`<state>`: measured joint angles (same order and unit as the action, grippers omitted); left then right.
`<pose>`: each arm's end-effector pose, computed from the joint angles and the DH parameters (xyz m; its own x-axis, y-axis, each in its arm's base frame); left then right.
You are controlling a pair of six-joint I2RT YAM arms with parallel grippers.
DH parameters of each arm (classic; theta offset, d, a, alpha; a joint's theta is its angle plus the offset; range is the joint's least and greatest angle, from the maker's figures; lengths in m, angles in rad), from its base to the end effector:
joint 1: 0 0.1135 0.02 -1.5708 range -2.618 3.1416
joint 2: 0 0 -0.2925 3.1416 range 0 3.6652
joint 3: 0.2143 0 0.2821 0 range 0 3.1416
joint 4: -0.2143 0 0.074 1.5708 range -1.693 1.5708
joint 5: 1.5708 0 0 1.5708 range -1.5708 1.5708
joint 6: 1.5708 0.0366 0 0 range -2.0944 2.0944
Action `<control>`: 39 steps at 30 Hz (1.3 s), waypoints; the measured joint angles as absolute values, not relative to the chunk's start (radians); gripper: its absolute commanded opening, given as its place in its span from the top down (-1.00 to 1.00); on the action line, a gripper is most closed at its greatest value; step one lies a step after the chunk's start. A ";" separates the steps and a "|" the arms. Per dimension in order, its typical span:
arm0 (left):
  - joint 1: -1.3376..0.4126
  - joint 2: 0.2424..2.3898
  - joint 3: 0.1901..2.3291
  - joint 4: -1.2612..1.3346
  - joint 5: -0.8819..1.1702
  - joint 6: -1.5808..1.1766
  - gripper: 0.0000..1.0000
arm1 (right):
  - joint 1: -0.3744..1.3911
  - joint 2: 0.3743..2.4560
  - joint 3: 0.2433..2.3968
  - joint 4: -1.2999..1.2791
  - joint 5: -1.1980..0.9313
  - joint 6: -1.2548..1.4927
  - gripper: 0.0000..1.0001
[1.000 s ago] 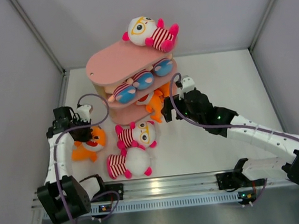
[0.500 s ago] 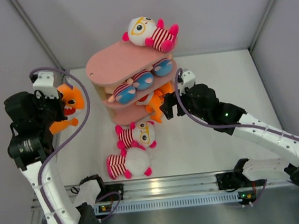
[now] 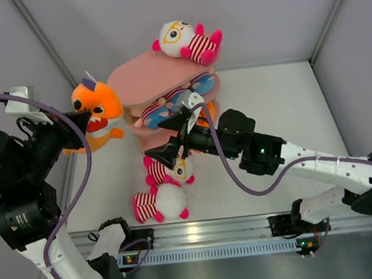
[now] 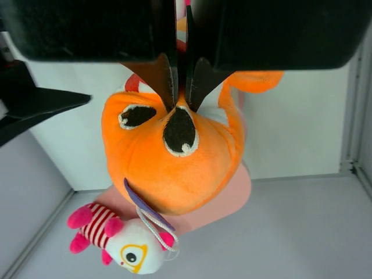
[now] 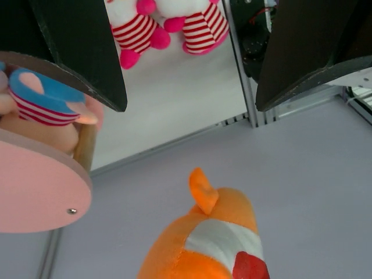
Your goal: Place and organize the stuffed toys onto the shelf
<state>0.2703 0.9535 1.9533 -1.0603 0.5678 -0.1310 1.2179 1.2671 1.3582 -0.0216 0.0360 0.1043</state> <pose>0.0572 -0.0046 0.6100 -0.0959 -0.1409 -0.9854 0.2821 0.9455 -0.1626 0.1090 0.2922 0.4851 -0.0725 0.1043 -0.9919 -0.9228 0.3703 0.1064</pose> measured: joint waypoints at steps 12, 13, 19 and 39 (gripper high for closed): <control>0.270 0.936 1.908 -0.865 0.612 -0.586 1.00 | 1.230 1.497 1.316 0.425 0.025 0.355 -0.86; 0.270 0.935 1.902 -0.853 0.611 -0.615 1.00 | 1.231 1.510 1.317 0.457 0.033 0.367 -0.86; 0.270 0.931 1.851 -0.807 0.606 -0.736 1.00 | 1.256 1.644 1.397 0.587 0.055 0.440 -0.80; 0.270 0.912 1.766 -0.765 0.604 -0.804 1.00 | 1.261 1.690 1.436 0.632 0.104 0.539 1.00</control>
